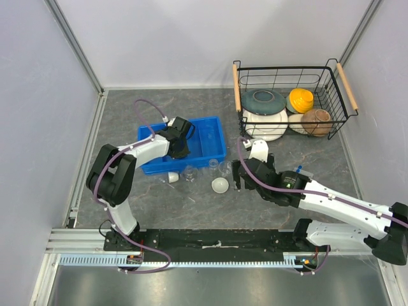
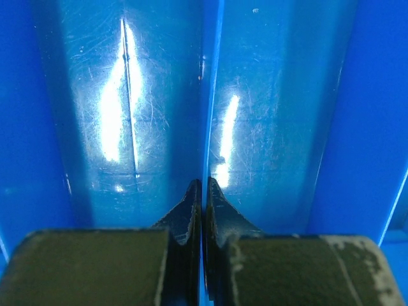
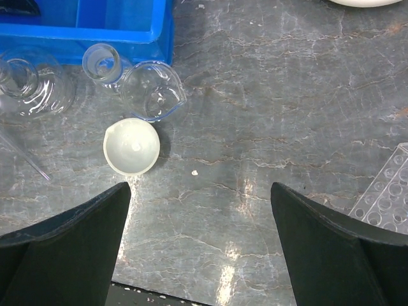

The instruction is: Organize the chemistry lab equipment

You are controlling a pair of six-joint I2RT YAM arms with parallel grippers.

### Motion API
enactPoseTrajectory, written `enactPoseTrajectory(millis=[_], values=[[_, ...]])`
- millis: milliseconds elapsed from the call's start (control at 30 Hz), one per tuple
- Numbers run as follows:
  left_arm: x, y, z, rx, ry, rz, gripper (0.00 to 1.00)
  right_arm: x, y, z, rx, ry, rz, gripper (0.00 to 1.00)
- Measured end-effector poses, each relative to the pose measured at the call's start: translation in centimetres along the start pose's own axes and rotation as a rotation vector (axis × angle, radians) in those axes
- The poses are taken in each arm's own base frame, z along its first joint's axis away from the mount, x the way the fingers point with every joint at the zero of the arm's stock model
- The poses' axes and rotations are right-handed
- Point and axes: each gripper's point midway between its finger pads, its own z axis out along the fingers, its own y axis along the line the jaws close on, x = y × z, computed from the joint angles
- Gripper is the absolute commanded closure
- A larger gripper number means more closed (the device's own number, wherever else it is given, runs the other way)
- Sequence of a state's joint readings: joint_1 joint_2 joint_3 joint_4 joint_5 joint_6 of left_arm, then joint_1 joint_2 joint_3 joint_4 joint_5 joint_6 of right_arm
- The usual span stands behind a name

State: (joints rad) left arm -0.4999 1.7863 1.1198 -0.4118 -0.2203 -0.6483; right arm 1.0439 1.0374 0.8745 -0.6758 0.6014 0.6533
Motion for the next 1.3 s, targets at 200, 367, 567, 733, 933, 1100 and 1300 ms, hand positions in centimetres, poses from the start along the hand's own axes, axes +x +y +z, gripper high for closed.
enactPoseTrajectory(millis=[200,367,567,733,933,1100,1300], values=[[0.4,0.2,-0.2,-0.002,-0.012,-0.014,0.98,0.3,1.0,0.3,-0.006,0.020,-0.033,0.02],[0.4,0.3,-0.2,-0.001,-0.016,-0.015,0.98,0.5,2.7,0.5,-0.032,0.035,-0.068,0.02],[0.4,0.3,-0.3,-0.002,-0.015,-0.014,0.83,0.5,6.8,0.7,-0.102,0.052,-0.133,0.02],[0.9,0.5,-0.4,-0.007,0.008,-0.009,0.47,1.3,10.0,1.9,-0.154,0.080,-0.174,0.02],[1.3,0.4,-1.3,0.013,0.033,0.000,0.30,2.3,12.0,3.6,-0.177,0.106,-0.208,0.02],[0.1,-0.1,-4.3,0.064,0.000,-0.004,0.15,1.5,14.3,5.0,-0.184,0.095,-0.230,0.02],[-3.5,-0.9,-10.0,0.146,-0.122,-0.020,0.00,0.0,17.1,6.2,-0.203,0.067,-0.242,0.02]])
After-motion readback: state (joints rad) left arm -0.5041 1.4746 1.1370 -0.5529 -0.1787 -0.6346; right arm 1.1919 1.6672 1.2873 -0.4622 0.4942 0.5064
